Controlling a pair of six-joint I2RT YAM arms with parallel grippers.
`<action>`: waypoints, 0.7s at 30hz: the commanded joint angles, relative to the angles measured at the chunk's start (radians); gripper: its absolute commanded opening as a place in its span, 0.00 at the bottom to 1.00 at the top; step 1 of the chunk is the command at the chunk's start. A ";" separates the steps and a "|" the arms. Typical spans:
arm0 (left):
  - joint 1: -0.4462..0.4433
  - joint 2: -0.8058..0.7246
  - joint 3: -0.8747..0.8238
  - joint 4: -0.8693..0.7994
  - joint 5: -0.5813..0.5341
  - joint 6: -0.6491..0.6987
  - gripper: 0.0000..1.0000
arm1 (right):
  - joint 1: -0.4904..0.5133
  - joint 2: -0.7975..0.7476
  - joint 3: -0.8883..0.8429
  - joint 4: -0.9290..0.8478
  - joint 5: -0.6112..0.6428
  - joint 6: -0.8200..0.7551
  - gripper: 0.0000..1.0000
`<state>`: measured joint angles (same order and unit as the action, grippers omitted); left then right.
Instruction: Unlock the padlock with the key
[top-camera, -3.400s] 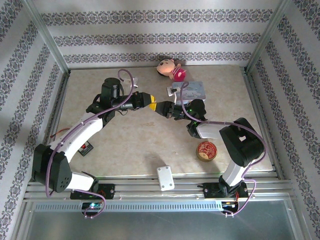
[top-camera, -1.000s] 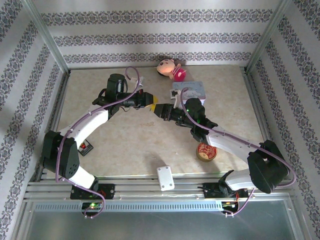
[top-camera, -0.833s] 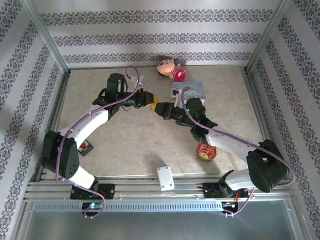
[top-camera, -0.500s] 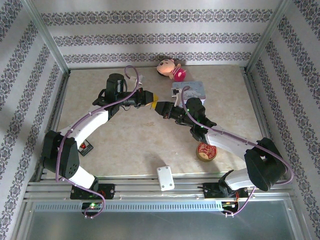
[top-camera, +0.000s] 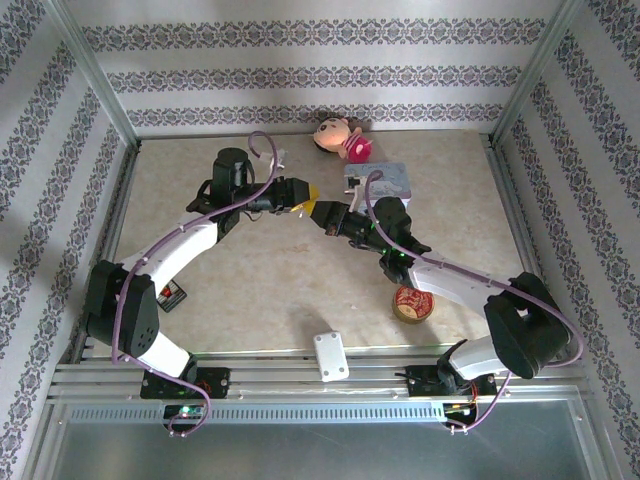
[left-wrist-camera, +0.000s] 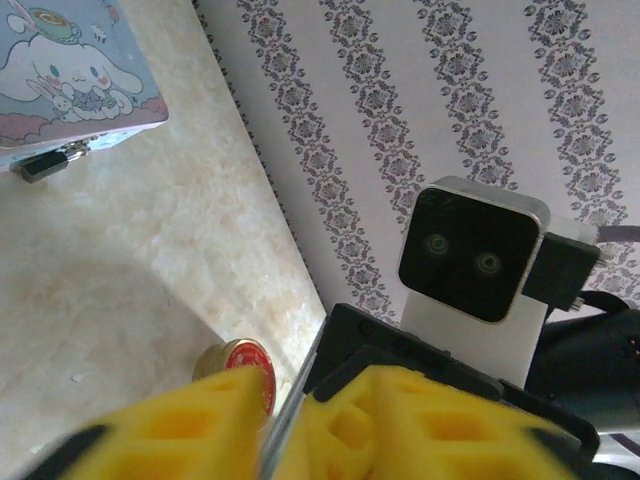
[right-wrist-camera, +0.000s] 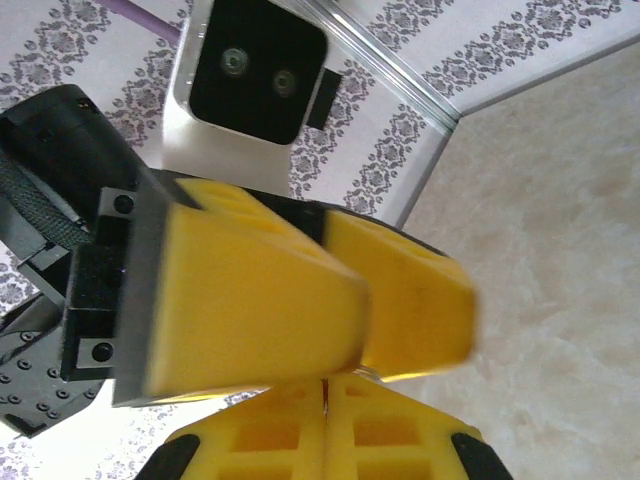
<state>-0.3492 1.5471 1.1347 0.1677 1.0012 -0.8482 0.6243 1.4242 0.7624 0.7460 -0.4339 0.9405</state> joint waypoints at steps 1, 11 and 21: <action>-0.023 0.002 -0.012 0.081 0.001 -0.046 0.63 | 0.003 0.004 -0.014 0.076 0.014 0.012 0.00; -0.005 -0.137 -0.027 -0.068 -0.335 0.024 0.89 | -0.023 -0.064 -0.106 0.044 0.183 0.069 0.00; -0.063 -0.217 -0.179 -0.050 -0.427 0.067 0.43 | -0.045 -0.111 -0.195 0.097 0.375 0.224 0.00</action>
<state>-0.3805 1.3323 0.9997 0.1184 0.6220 -0.8185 0.5903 1.3357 0.5831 0.7795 -0.1379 1.1038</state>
